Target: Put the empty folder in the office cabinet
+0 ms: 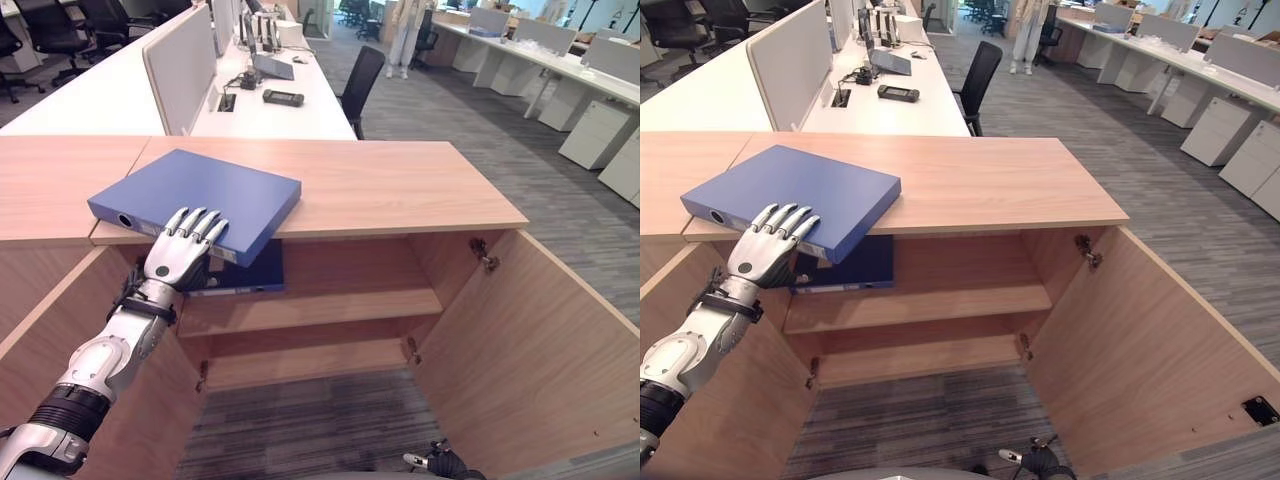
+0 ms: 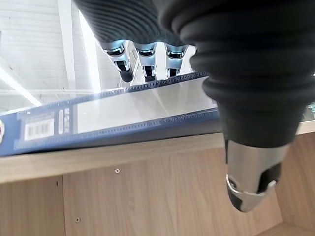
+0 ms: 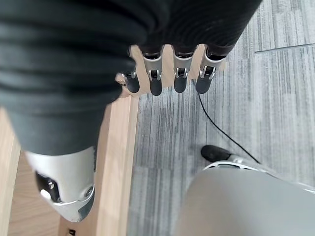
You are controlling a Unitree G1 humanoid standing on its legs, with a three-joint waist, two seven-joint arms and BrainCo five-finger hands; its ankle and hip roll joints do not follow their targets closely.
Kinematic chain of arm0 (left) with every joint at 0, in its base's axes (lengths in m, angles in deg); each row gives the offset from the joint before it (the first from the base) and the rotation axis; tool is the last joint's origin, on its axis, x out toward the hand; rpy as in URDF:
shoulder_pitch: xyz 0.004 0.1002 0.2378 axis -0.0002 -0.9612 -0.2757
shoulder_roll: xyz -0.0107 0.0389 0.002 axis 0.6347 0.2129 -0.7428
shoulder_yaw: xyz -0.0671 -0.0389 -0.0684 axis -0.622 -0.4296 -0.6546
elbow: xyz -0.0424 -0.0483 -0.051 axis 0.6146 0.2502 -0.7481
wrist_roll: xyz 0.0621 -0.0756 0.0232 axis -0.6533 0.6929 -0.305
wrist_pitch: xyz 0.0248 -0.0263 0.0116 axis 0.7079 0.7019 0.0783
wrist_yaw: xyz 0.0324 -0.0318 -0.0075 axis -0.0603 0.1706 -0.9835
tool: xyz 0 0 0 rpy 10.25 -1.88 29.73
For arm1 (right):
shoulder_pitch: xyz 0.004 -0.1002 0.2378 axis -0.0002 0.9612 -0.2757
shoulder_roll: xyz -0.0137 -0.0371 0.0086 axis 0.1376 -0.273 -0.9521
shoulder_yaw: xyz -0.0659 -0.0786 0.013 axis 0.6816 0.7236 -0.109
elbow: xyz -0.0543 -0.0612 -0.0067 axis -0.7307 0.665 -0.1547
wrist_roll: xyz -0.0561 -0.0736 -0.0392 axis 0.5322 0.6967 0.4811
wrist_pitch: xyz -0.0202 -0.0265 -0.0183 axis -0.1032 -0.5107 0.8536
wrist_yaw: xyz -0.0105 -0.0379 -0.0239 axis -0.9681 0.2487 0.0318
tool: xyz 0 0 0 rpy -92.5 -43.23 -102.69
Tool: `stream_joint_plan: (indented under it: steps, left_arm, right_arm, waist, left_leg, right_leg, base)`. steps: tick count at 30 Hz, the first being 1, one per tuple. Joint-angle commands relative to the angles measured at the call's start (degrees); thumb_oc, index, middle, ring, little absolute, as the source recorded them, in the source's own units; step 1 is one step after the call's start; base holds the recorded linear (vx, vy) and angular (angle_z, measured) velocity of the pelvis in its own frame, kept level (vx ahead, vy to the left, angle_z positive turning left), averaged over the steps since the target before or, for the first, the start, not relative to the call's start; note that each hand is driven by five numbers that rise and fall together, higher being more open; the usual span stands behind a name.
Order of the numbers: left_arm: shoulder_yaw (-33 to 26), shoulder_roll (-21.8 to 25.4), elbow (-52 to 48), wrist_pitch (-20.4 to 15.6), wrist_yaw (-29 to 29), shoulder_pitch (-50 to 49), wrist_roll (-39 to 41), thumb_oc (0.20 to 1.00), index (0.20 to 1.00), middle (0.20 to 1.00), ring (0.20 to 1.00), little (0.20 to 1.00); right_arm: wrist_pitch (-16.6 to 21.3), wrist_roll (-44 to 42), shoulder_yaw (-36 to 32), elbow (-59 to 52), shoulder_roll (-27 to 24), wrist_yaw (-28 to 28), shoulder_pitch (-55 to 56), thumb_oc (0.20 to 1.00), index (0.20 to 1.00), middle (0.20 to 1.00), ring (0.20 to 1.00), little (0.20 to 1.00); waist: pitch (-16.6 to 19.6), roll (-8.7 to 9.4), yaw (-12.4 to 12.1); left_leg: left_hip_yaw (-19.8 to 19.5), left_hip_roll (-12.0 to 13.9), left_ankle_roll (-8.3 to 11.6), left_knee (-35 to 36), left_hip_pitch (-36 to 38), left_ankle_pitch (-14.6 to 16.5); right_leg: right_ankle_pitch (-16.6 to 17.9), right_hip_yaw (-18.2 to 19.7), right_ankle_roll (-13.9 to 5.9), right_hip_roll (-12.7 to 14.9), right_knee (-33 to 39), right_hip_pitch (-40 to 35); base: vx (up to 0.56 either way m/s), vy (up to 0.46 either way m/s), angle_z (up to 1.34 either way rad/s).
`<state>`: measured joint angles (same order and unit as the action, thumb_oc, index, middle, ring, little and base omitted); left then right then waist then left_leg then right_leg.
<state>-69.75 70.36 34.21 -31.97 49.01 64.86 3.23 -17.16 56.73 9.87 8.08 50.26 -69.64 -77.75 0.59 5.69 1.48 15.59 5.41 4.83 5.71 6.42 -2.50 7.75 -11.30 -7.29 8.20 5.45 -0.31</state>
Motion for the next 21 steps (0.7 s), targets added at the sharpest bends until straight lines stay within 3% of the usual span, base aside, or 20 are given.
stream_joint_plan:
  steps: [1,16,17,18,20,21]
  left_arm:
    - [0.4,2.4,3.7,2.9,-1.5,8.9,-1.7,1.0,1.0,1.0,1.0,1.0]
    - [3.1,0.6,10.4,6.1,-3.4,15.3,-0.6,1.0,1.0,1.0,1.0,1.0]
    - [3.2,0.4,10.7,6.2,-3.4,15.3,-0.4,0.912,0.912,0.912,0.912,0.912]
    - [3.3,0.0,11.4,6.4,-3.4,15.4,-0.3,0.718,0.718,0.718,0.718,0.718]
    - [3.5,-0.3,11.8,6.4,-3.3,15.5,-0.2,0.501,0.501,0.501,0.501,0.501]
    - [3.7,-0.4,12.1,6.5,-3.2,15.6,-0.2,0.2,0.2,0.2,0.2,0.2]
  right_arm:
    - [0.9,1.3,1.5,-1.1,-1.0,0.4,-3.3,1.0,1.0,1.0,1.0,1.0]
    - [0.8,2.2,2.6,-1.5,-1.4,0.7,-3.0,1.0,1.0,1.0,1.0,1.0]
    - [0.8,2.2,2.6,-1.4,-1.5,0.7,-3.1,1.0,1.0,1.0,1.0,1.0]
    - [0.8,2.2,2.6,-1.4,-1.5,0.8,-3.2,1.0,1.0,1.0,1.0,1.0]
    - [0.8,2.3,2.6,-1.4,-1.5,0.9,-3.3,1.0,1.0,1.0,1.0,1.0]
    - [0.9,2.3,2.6,-1.4,-1.6,1.0,-3.2,1.0,1.0,1.0,1.0,1.0]
  waist:
    - [-2.2,0.75,1.0]
    - [-1.9,0.78,2.4]
    - [-1.9,0.78,2.4]
    - [-1.9,0.74,2.5]
    - [-1.9,0.71,2.5]
    - [-1.9,0.69,2.5]
  left_leg:
    - [-2.4,-1.4,-1.25,-0.7,4.4,9.4]
    - [-1.5,-1.5,-1.24,-0.7,4.9,9.7]
    - [-1.5,-1.5,-1.26,-0.7,4.9,9.7]
    - [-1.5,-1.6,-1.29,-0.7,5.0,9.7]
    - [-1.4,-1.6,-1.28,-0.7,5.0,9.7]
    - [-1.4,-1.6,-1.28,-0.7,5.0,9.7]
  right_leg:
    - [-5.2,0.5,-4.08,-1.5,-0.4,-0.6]
    - [-5.0,1.2,-4.24,-1.6,-0.4,-0.7]
    - [-5.0,1.3,-4.23,-1.6,-0.4,-0.6]
    - [-5.0,1.3,-4.24,-1.6,-0.4,-0.6]
    - [-5.0,1.2,-4.28,-1.6,-0.4,-0.7]
    - [-5.0,1.2,-4.28,-1.5,-0.4,-0.7]
  base:
    - [-0.01,-0.006,-0.04]
    - [0.0,-0.002,-0.04]
    - [0.0,0.0,0.0]
    - [0.0,0.0,0.0]
    - [0.0,0.0,0.0]
    - [0.0,0.0,0.0]
